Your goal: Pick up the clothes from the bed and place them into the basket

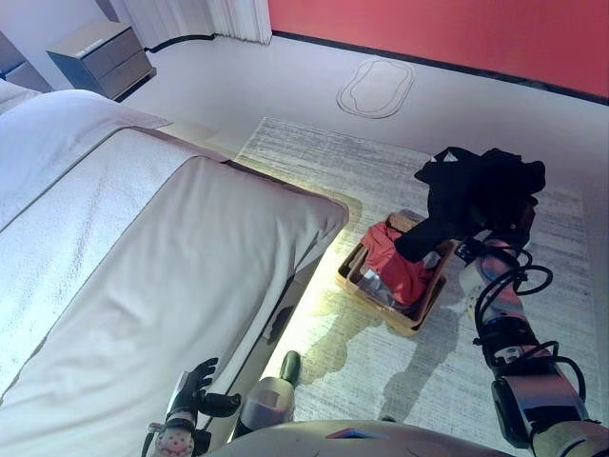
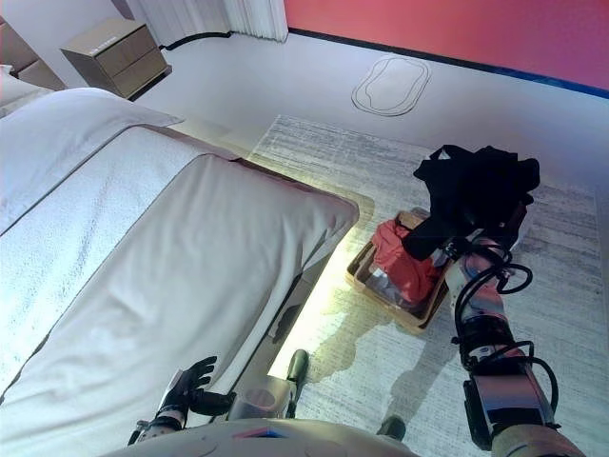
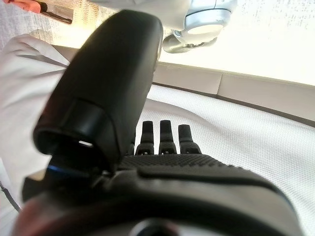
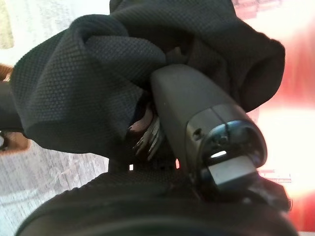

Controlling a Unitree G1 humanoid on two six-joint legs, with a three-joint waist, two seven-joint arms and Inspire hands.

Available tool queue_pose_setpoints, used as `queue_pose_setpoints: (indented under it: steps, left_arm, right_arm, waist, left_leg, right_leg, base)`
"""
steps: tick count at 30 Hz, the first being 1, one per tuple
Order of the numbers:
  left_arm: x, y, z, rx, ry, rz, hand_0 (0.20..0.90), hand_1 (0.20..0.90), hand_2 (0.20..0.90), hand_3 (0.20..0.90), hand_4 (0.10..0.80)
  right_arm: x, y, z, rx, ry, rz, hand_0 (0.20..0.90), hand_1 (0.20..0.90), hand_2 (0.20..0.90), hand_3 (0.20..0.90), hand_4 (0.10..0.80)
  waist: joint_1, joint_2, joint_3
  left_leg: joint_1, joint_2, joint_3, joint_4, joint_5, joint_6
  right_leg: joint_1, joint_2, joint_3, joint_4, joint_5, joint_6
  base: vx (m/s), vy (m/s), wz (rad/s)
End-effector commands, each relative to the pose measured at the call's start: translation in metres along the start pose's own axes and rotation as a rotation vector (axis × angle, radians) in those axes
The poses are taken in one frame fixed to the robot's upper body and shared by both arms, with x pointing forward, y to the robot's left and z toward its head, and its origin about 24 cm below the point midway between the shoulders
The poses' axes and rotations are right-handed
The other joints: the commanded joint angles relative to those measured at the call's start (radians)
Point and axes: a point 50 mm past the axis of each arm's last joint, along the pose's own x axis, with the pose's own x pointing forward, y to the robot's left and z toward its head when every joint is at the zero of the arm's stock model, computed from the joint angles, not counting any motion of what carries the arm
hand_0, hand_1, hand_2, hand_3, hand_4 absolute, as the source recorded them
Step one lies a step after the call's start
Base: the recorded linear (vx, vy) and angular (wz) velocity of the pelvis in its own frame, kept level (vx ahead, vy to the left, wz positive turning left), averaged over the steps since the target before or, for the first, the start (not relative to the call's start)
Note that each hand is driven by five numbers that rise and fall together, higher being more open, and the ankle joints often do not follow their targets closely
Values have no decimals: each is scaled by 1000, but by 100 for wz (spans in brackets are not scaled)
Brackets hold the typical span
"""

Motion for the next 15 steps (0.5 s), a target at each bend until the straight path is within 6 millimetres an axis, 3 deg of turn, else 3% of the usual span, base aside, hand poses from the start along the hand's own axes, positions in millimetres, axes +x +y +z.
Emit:
queue_pose_setpoints:
  steps: [1,8,15]
  left_arm:
    - [4,18,4,84,-25,25,900,900,900,900,800]
    - [4,16,4,85,-27,22,900,900,900,900,800]
    - [3,15,5,86,-39,17,900,900,900,900,800]
  right_arm:
    - [21,12,88,69,-323,52,300,300,300,200,100]
    - [28,-3,78,49,-273,-23,300,300,300,200,100]
    - [34,-6,90,47,-289,-32,300,300,300,200,100]
  waist:
    - [13,-18,-61]
    - [18,-1,-45]
    - [23,16,-26]
  left_leg:
    - [-71,-16,-52,29,-44,-44]
    - [-87,-22,-60,31,-39,-46]
    - [-105,-30,-70,34,-34,-49]
  right_leg:
    - [61,49,-8,24,-100,-43]
    - [51,45,-14,24,-98,-43]
    - [34,35,-23,29,-93,-41]
  base:
    - [0,0,0]
    - [0,0,0]
    - [-14,3,1]
